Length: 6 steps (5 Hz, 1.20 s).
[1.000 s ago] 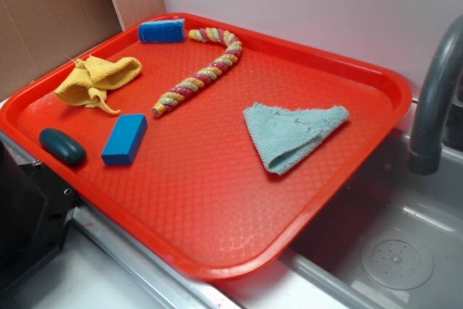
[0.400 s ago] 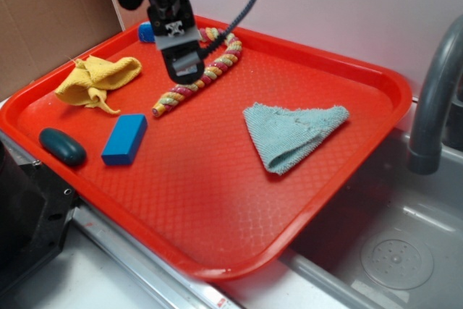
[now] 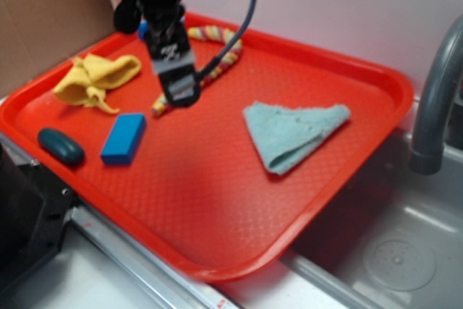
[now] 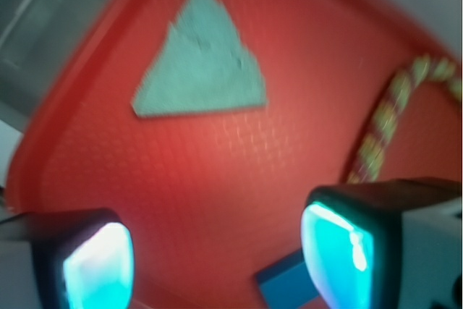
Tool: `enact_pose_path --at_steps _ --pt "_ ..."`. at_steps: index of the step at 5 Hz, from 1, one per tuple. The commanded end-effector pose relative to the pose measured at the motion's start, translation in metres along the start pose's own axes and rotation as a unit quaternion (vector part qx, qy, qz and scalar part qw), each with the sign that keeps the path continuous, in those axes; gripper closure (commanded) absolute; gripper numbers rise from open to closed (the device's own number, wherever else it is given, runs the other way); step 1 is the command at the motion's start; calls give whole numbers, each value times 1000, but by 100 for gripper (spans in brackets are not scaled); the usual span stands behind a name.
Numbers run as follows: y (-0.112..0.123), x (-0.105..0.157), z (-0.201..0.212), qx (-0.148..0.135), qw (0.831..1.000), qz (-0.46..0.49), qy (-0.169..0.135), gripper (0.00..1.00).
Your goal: Grab the blue cloth.
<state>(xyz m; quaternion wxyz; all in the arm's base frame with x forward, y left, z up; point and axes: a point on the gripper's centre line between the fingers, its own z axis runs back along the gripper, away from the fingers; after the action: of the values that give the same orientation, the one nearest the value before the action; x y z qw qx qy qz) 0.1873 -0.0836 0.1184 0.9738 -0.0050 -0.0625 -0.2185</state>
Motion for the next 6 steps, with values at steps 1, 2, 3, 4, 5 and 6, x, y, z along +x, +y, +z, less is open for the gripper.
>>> enact_pose_path --at_steps 1,2,3,4,5,6 --pt "-35 49 -46 -2 993 115 28 0" --pt "-36 70 -60 -6 989 142 39 0" --pt "-45 77 -70 -12 983 174 61 0" --pt "-55 64 -81 -13 977 191 92 0" --pt "-58 48 -86 3 975 192 114 0" --pt "-56 37 -94 9 975 185 122 0"
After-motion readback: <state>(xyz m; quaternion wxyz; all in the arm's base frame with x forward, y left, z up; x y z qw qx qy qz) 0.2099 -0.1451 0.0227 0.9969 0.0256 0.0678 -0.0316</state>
